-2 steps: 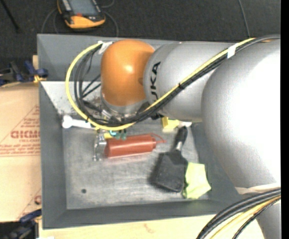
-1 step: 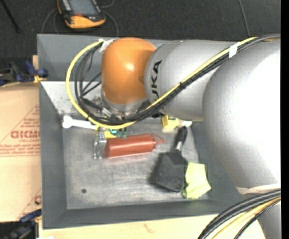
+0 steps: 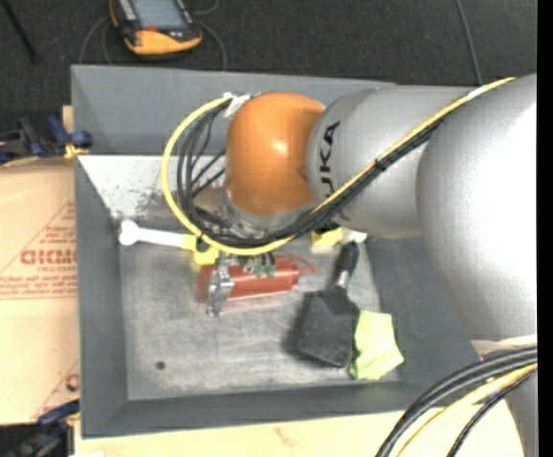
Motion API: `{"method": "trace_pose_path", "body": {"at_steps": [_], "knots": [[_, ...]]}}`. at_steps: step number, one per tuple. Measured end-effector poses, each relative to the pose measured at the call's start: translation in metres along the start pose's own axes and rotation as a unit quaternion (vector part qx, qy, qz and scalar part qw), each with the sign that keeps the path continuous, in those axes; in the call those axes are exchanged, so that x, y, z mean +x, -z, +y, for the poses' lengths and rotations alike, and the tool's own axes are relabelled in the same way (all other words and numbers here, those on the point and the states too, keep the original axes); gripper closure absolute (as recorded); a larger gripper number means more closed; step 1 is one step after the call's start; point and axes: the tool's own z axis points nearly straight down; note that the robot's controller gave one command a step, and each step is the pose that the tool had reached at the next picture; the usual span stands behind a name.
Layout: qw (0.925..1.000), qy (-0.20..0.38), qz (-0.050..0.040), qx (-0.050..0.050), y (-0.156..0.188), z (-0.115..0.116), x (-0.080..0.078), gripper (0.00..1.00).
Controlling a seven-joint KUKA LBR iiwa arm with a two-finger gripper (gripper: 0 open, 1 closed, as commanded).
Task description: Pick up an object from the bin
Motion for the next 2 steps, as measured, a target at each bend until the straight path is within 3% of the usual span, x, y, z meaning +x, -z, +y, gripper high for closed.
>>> {"method": "trace_pose_path", "body": {"at_steps": [1,2], "knots": [[0.9987,0.051,-0.0025,-0.001,-0.0624,-0.0301,0.0086,1.00],[0.9987,0.050,-0.0025,-0.001,-0.0624,-0.0301,0.0085,1.00]]}}
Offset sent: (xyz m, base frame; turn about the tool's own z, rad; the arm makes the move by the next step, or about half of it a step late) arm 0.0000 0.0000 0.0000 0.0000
